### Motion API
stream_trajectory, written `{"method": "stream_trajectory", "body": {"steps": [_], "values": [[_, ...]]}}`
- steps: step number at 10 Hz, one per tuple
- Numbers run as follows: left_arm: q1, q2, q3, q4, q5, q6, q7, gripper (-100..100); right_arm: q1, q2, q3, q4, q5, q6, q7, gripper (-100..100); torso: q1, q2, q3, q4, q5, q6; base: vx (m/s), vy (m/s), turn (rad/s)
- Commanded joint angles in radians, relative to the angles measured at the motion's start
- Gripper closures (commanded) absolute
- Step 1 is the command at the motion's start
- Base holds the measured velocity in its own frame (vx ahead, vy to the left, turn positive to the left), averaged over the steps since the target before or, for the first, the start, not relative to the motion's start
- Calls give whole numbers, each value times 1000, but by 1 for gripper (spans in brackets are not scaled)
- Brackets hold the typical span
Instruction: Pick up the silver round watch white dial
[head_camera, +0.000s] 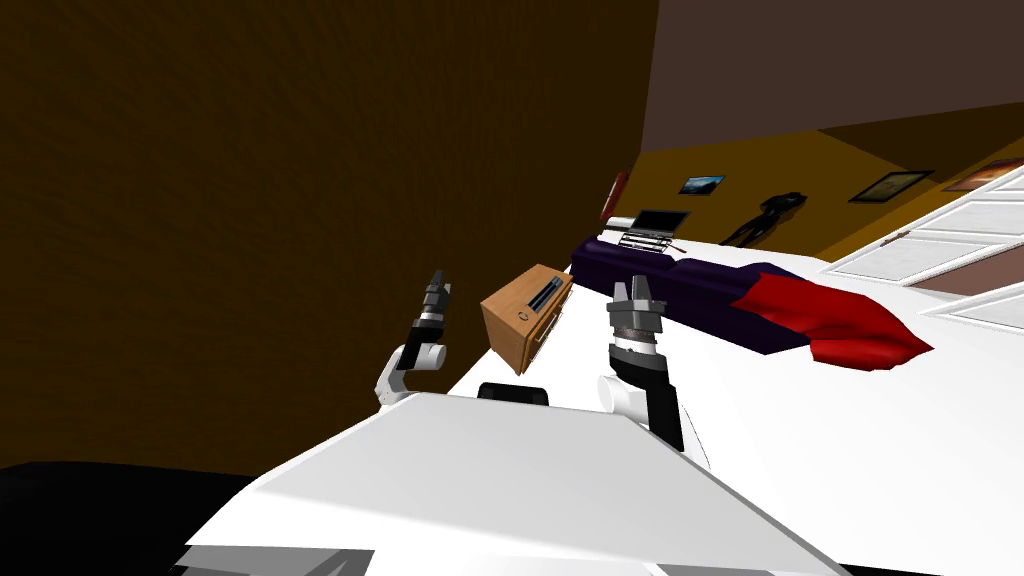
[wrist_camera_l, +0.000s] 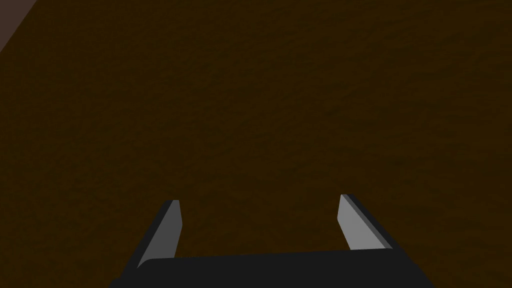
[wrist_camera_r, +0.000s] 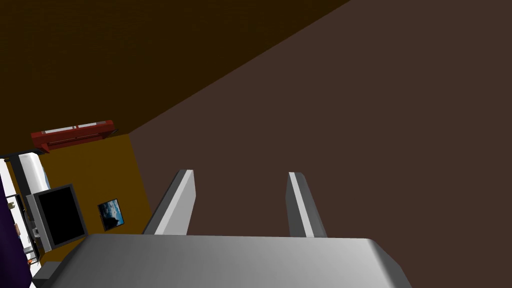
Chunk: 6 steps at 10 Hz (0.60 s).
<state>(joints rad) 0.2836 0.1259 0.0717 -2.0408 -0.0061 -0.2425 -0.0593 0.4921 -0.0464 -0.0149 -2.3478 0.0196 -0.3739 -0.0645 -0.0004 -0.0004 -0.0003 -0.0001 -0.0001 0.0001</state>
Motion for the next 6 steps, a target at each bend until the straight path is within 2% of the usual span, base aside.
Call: {"method": "stream_trajectory", "body": {"steps": [1, 2, 3, 4, 5, 6], "values": [[-44, 10, 23, 37, 12, 50, -5, -100, 0, 0, 0, 0, 0, 0, 0, 0, 0, 0, 0, 0, 0, 0, 2, -9, 43], [-44, 10, 23, 37, 12, 76, -5, -100, 0, 0, 0, 0, 0, 0, 0, 0, 0, 0, 0, 0, 0, 0, 2, -9, 26], [-79, 13, 39, 67, 20, 114, -13, -100, 0, 0, 0, 0, 0, 0, 0, 0, 0, 0, 0, 0, 0, 0, 2, -13, 42], [-79, 13, 39, 67, 20, 136, -13, -100, 0, 0, 0, 0, 0, 0, 0, 0, 0, 0, 0, 0, 0, 0, 2, -14, 18], [-115, 17, 54, 99, 28, 168, -22, -100, 0, 0, 0, 0, 0, 0, 0, 0, 0, 0, 0, 0, 0, 0, 1, -18, 35], [-115, 17, 54, 99, 28, 192, -22, -100, 0, 0, 0, 0, 0, 0, 0, 0, -1, 0, 0, 0, 0, 0, 1, -17, 17]]}}
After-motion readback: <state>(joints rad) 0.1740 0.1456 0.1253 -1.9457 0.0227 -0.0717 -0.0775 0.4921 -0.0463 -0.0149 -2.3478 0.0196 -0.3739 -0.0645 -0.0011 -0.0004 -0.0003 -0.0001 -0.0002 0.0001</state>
